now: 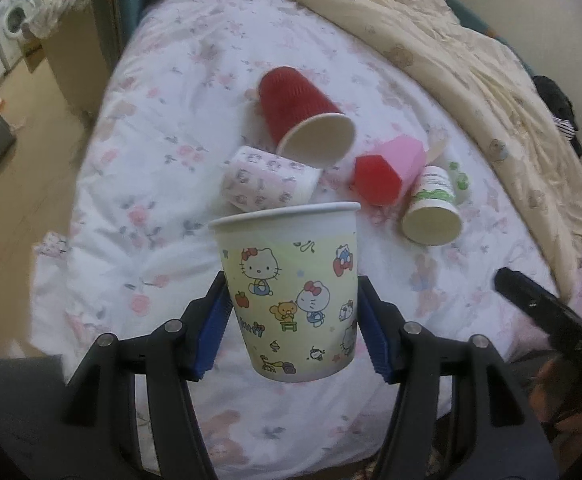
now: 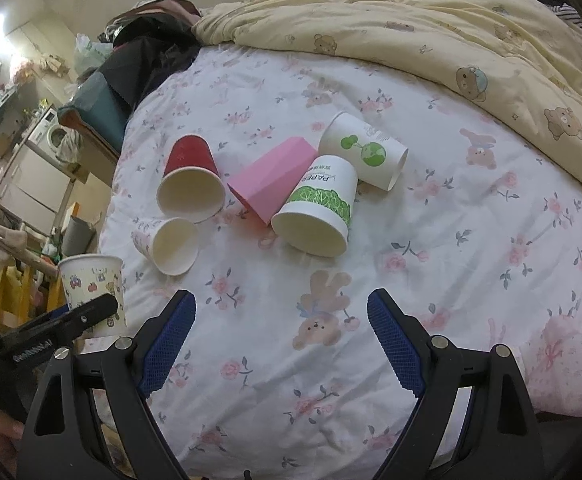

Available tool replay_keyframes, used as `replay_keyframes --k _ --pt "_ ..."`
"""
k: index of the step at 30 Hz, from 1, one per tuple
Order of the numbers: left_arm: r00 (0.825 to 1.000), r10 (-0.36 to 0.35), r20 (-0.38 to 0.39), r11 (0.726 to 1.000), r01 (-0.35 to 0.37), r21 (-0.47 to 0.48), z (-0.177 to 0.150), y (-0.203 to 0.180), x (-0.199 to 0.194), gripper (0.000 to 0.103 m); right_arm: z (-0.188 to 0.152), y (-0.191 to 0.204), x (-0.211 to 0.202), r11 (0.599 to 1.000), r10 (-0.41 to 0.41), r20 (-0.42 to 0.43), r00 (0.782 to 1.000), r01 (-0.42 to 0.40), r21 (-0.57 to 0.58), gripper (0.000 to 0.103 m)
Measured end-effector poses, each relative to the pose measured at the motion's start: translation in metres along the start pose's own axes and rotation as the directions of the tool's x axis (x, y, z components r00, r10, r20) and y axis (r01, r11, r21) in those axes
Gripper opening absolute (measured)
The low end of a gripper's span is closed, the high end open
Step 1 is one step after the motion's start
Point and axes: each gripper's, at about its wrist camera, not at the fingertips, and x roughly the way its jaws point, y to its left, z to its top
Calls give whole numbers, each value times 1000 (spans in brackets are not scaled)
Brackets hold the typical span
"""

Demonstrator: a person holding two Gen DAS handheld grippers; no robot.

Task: Flip cup upside down
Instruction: 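Lift the Hello Kitty cup off the bed with the left gripper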

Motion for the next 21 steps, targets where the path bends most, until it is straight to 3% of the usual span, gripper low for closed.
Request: replay_keyframes --k 10,21 --pt "1000 -17 8 999 16 50 -4 -11 -2 57 2 5 -1 999 49 11 999 -49 -9 90" --pt "998 -61 -20 992 63 111 -10 -25 1 57 8 27 0 966 255 -18 967 -255 -42 90"
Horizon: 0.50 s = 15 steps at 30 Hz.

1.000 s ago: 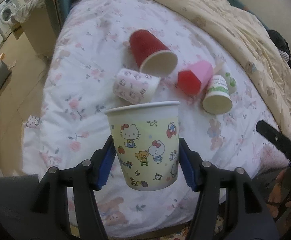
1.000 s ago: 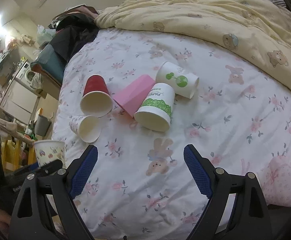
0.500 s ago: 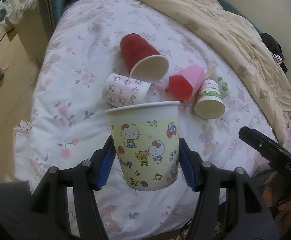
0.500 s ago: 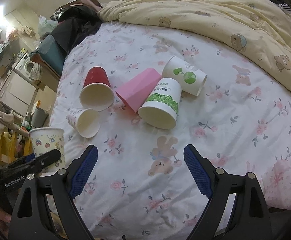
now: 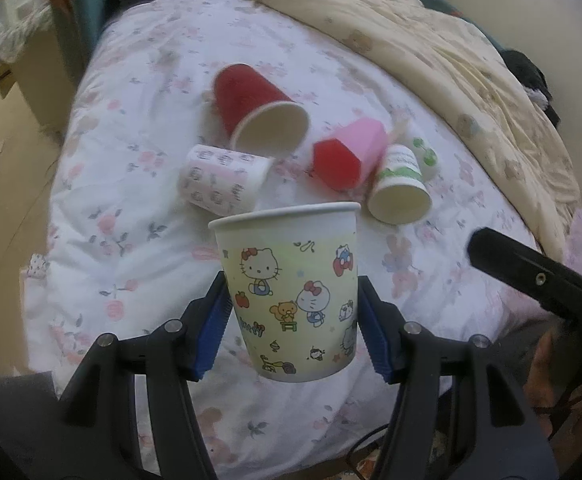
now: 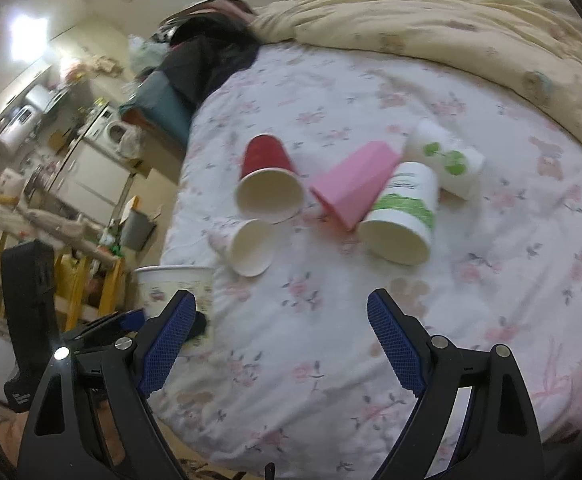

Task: Flip cup upside down
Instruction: 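Lift the Hello Kitty cup off the bed with the left gripper, then rotate the held cup so its rim faces down with the left gripper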

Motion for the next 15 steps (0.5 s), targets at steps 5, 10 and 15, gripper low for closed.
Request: replay_keyframes --k 5,10,15 --pt "998 -42 -42 995 45 85 -9 -22 6 57 -2 8 8 997 74 -45 996 -75 -14 90" --pt "996 -77 -53 982 85 169 -16 -41 4 57 -6 10 16 996 83 -91 992 -85 -19 90" --pt "995 -83 -45 976 91 196 -19 -47 0 57 -7 2 18 998 56 -103 993 -56 5 90"
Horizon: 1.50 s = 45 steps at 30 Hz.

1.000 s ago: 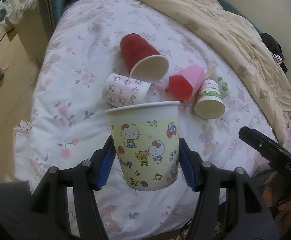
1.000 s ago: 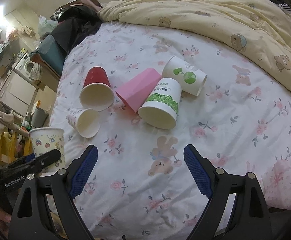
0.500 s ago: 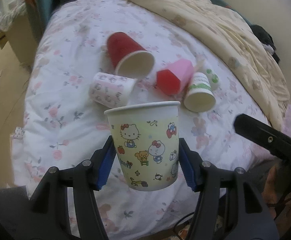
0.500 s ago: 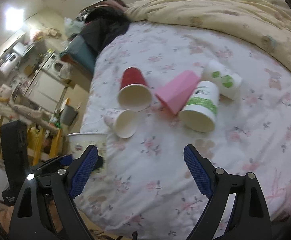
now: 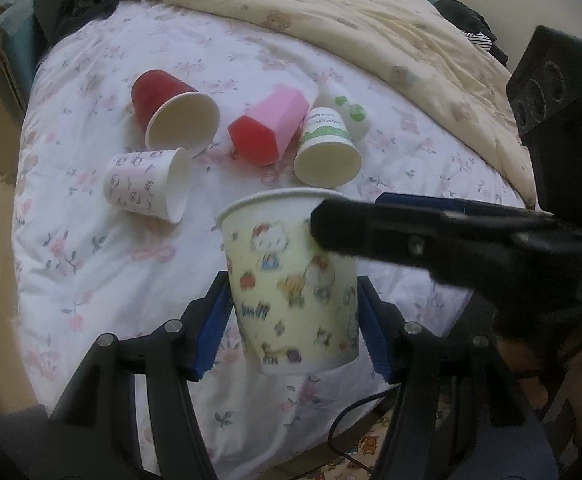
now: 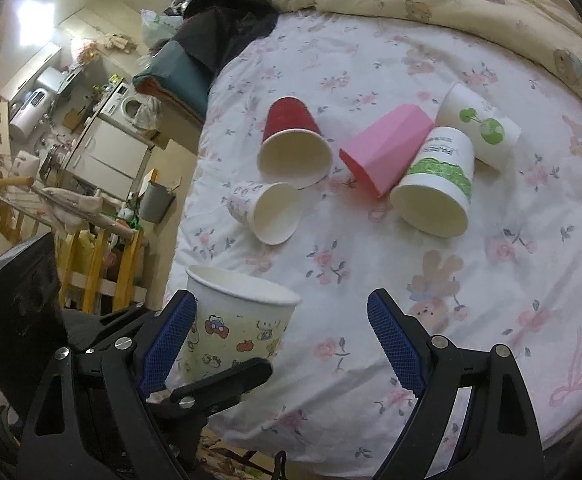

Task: Flip cup upside down
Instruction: 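Rotate the held cup so its rim faces down with the left gripper, then lower the cup rim-down onto the bed and open the left gripper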

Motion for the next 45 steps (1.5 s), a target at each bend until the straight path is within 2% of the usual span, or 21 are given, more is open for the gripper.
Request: replay_keyframes --k 7,16,18,21,26,28,32,35,38,40,45 --pt "1000 10 7 1000 -10 1 0 0 -2 57 0 -20 3 996 -51 -19 999 52 76 90" --pt "1000 21 19 1000 -21 -1 1 4 -4 55 -1 -31 4 991 -51 -40 998 56 122 90" --pt "999 47 14 999 -47 -7 2 7 -3 55 -1 -33 0 989 -53 -24 998 56 135 90" --pt "996 80 -31 994 -82 -66 8 21 -1 55 1 -42 -22 980 -127 54 990 117 158 90" --pt "985 98 -143 984 -117 -132 24 33 15 55 -4 -56 -52 946 -288 131 949 261 191 90" --pt "976 99 -195 981 -128 -145 33 31 29 55 -6 -62 -61 944 -294 145 945 263 200 90" --pt "961 127 -244 971 -171 -169 49 24 57 55 -9 -72 -68 939 -287 139 948 250 236 90" --pt "942 118 -314 966 -183 -185 54 17 83 55 -10 -74 -76 922 -338 162 927 291 257 90" --pt "925 119 -360 960 -200 -194 55 14 104 55 -7 -76 -82 917 -350 180 919 297 266 90" --pt "917 124 -380 957 -212 -199 55 15 115 55 -6 -79 -82 916 -347 175 921 292 275 90" --pt "914 135 -383 949 -230 -215 59 19 129 56 -6 -83 -79 920 -317 158 935 263 290 90"
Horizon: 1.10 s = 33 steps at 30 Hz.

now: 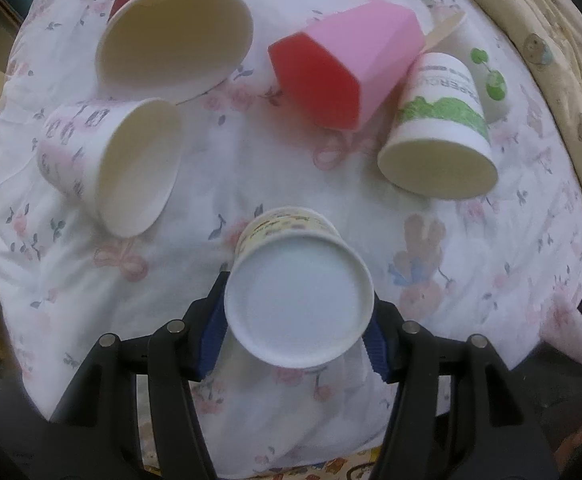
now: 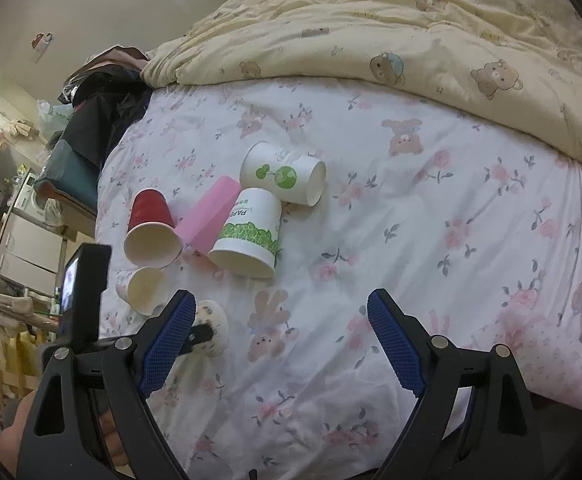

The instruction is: Flip cup upside down

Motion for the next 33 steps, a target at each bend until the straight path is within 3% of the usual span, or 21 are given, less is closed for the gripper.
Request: replay_keyframes --k 10,11,14,15,26,29,33 --pt "1000 -21 1 1000 21 -17 13 3 6 61 2 2 1 1000 28 -7 1000 -28 8 90" --pt "1000 -18 6 1000 18 -13 13 3 5 64 2 2 1 1000 28 -6 1000 -28 6 90" --pt "998 3 58 1000 -3 -6 13 4 -5 93 1 2 1 1000 28 -8 1000 -28 9 90" --pt "996 16 84 1000 -16 -4 14 5 -10 95 1 2 1 1000 29 -9 1000 -29 10 90" --pt "986 -26 165 999 20 37 -5 12 -61 96 0 7 -2 999 50 -1 999 -50 -12 90" --pt "975 -35 221 998 23 53 -18 12 -83 96 -2 17 -5 997 37 18 999 -35 -70 90" --pt "945 -35 326 997 12 71 -40 21 -116 96 -6 27 -10 991 58 42 997 -52 -123 90"
